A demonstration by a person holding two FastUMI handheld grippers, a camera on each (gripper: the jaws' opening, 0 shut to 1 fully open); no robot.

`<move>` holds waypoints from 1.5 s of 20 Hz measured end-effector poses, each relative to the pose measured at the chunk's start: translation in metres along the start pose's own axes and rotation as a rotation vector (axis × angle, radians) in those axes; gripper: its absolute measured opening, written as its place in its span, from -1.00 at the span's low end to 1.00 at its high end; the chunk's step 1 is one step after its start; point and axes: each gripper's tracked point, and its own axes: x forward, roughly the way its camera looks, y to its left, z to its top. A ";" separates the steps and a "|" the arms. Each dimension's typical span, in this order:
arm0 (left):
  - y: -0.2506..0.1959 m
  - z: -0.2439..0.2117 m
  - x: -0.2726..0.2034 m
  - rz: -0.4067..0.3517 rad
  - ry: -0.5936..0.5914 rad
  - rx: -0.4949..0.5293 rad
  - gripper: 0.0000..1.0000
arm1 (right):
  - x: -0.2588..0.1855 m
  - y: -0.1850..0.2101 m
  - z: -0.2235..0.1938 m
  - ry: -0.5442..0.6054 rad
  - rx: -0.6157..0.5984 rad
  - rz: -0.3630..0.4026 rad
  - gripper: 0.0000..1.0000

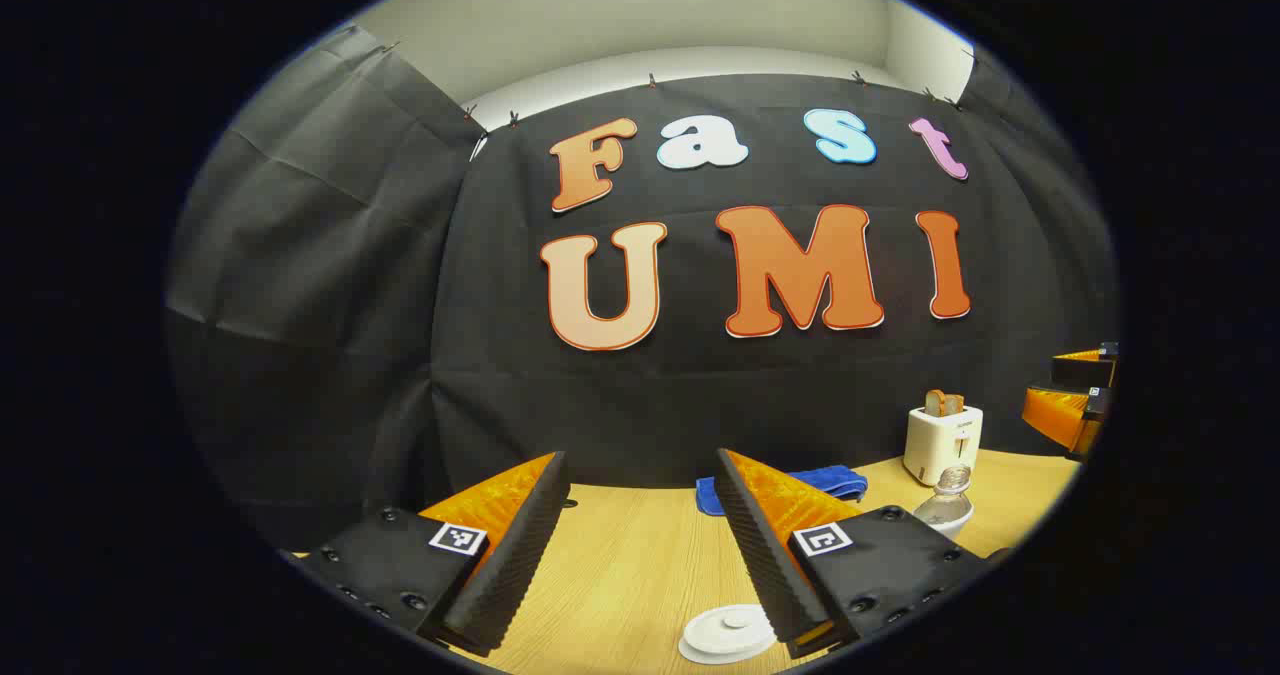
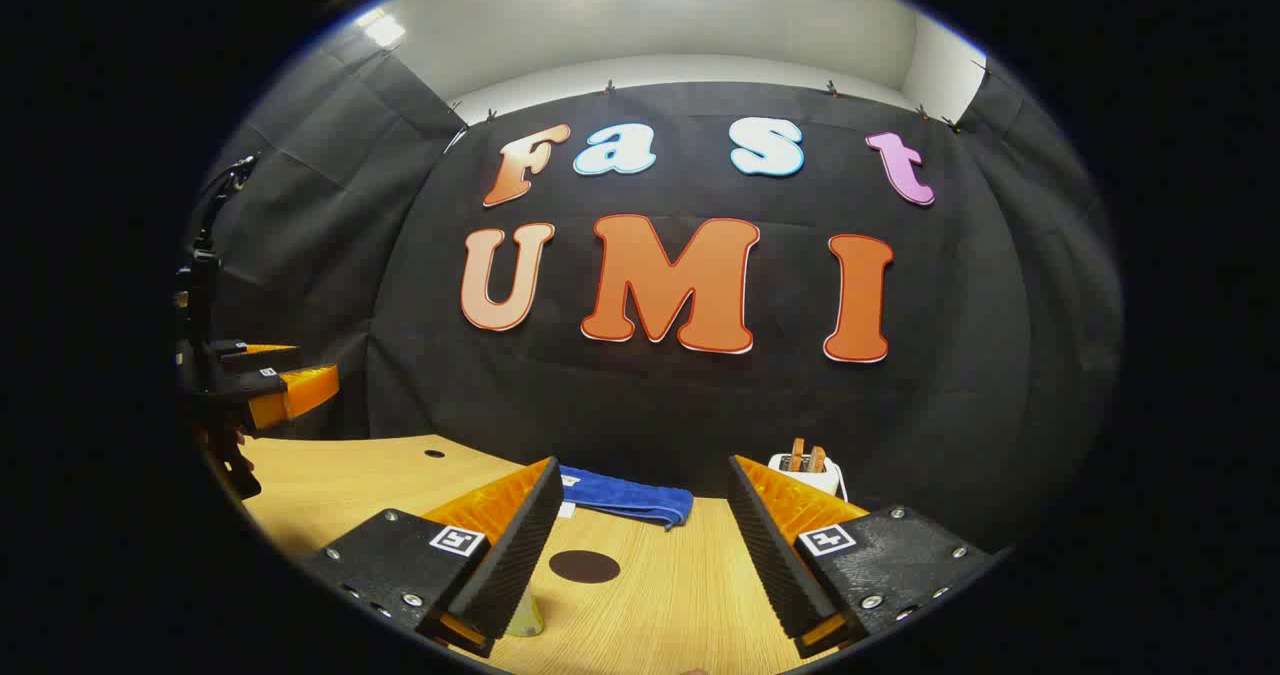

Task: Open the teacup lid with one hand, grasp the water bottle and pour water into the teacup with the other hand; after pouring, place the water bottle on the coaster and then close the teacup lid.

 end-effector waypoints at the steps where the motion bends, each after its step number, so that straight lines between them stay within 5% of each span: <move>1: 0.000 0.000 0.000 0.000 -0.001 0.000 0.92 | 0.000 0.000 0.000 -0.001 0.003 -0.001 0.96; 22: -0.009 -0.008 0.005 -0.017 0.014 -0.009 0.91 | 0.001 -0.005 0.002 -0.008 0.061 0.004 0.96; 30: -0.017 -0.042 0.003 -0.051 0.090 -0.037 0.92 | -0.001 0.013 -0.015 0.037 0.075 0.068 0.96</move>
